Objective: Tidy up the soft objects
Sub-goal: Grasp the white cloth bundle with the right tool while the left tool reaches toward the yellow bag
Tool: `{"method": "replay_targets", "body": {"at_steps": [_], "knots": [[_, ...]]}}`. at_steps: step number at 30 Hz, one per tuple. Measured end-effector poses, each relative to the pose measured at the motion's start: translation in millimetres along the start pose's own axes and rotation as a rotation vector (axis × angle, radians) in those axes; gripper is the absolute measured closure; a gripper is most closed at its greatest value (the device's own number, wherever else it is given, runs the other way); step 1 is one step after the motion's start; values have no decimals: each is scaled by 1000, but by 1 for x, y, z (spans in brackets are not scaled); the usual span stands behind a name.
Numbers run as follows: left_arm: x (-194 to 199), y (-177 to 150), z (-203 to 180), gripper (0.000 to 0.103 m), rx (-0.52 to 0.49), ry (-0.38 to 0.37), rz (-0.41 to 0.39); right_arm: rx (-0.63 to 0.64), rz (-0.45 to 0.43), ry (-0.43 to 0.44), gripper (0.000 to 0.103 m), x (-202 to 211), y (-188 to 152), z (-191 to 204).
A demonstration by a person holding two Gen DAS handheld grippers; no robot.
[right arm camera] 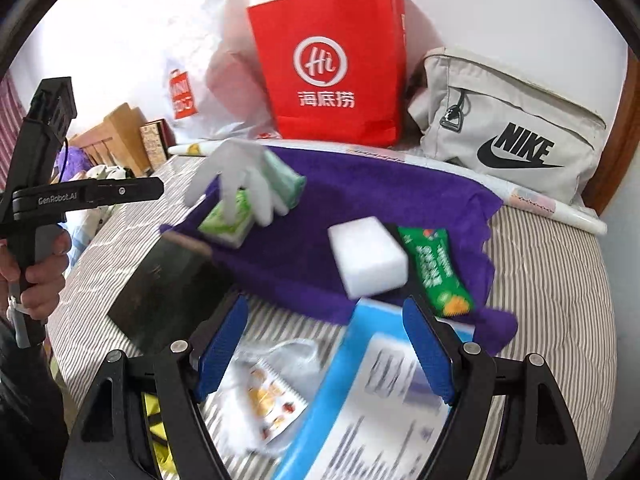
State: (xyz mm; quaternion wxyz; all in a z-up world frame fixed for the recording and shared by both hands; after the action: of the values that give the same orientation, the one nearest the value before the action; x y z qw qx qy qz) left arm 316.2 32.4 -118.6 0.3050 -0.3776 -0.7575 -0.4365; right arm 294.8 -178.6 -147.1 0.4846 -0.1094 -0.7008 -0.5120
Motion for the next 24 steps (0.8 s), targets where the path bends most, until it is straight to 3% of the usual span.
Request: {"method": "replay_targets", "body": {"at_steps": [3, 5, 8, 12, 14, 16, 24], "knots": [[14, -14, 3, 37, 0, -3, -3, 25, -10, -2, 27, 9, -9, 18], [22, -22, 6, 37, 3, -5, -10, 56, -11, 9, 43, 13, -15, 34], [33, -35, 11, 37, 7, -12, -19, 122, 7, 21, 57, 10, -23, 57], [40, -53, 22, 37, 13, -12, -19, 185, 35, 27, 58, -1, -35, 85], [41, -60, 29, 37, 24, -10, -9, 203, 50, 25, 67, -10, -42, 94], [44, -67, 36, 37, 33, -12, -9, 211, 74, 24, 70, -18, -47, 99], [50, -89, 59, 37, 95, -48, -9, 245, 132, -18, 70, -38, -55, 106]]}}
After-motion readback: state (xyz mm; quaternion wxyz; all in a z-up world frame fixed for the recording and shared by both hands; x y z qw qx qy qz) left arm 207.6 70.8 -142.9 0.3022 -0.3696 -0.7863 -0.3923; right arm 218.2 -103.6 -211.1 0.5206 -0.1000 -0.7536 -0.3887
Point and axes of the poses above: each gripper's, at about its wrist camera, not at the fingertips, and x roughly against the way its jaws point, z to its left, y to its top, the point moved 10 cm from there along -x, roughly the way its jaws point, and after that the axes turned 15 degrees about x, right-handed, at the moved point
